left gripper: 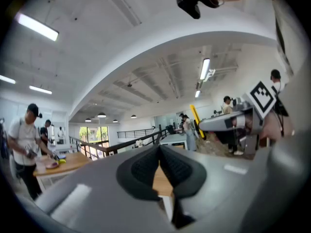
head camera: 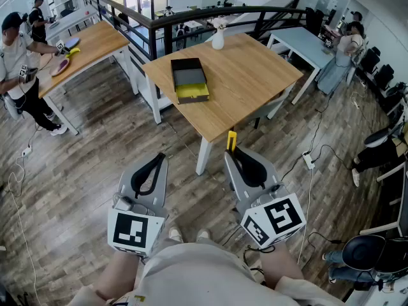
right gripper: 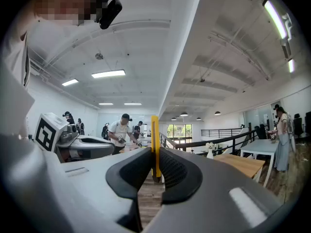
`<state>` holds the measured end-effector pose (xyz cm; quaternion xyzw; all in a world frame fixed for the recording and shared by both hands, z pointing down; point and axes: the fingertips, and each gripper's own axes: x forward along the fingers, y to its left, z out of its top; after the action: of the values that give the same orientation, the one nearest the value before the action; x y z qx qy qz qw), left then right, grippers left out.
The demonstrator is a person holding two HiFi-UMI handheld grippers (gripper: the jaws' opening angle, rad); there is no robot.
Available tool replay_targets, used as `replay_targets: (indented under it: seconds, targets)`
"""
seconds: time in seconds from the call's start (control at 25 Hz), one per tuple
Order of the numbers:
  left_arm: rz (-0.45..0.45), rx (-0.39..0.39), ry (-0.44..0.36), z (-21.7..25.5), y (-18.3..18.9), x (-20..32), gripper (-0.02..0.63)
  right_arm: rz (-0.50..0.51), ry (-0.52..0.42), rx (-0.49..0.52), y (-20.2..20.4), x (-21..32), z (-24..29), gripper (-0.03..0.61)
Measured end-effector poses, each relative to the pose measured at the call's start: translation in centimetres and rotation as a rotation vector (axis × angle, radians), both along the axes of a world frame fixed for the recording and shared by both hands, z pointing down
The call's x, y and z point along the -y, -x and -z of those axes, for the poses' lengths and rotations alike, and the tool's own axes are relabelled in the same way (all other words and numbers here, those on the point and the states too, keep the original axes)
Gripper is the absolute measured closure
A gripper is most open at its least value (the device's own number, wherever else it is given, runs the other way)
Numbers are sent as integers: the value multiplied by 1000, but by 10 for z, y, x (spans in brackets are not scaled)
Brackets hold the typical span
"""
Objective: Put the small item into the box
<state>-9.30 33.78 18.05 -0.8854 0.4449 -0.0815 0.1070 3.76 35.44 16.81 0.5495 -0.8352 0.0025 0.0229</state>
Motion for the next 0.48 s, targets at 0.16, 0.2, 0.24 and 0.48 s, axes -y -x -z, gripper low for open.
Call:
replay_targets:
  seconds: [0.16, 0.2, 0.24, 0.48]
  targets:
    - [-20, -38, 18, 3, -10, 2, 611, 8, 5, 15, 2, 5, -2, 528]
    - [-32, -56, 38, 2, -12, 2, 611, 9, 5, 20, 1, 5, -2, 528]
    - [-40, -68, 52, 1, -13, 2, 611, 8, 6, 23, -1, 4, -3, 528]
    - [-50, -68, 81, -5, -19, 2, 611, 2, 16, 24, -8, 4, -7, 528]
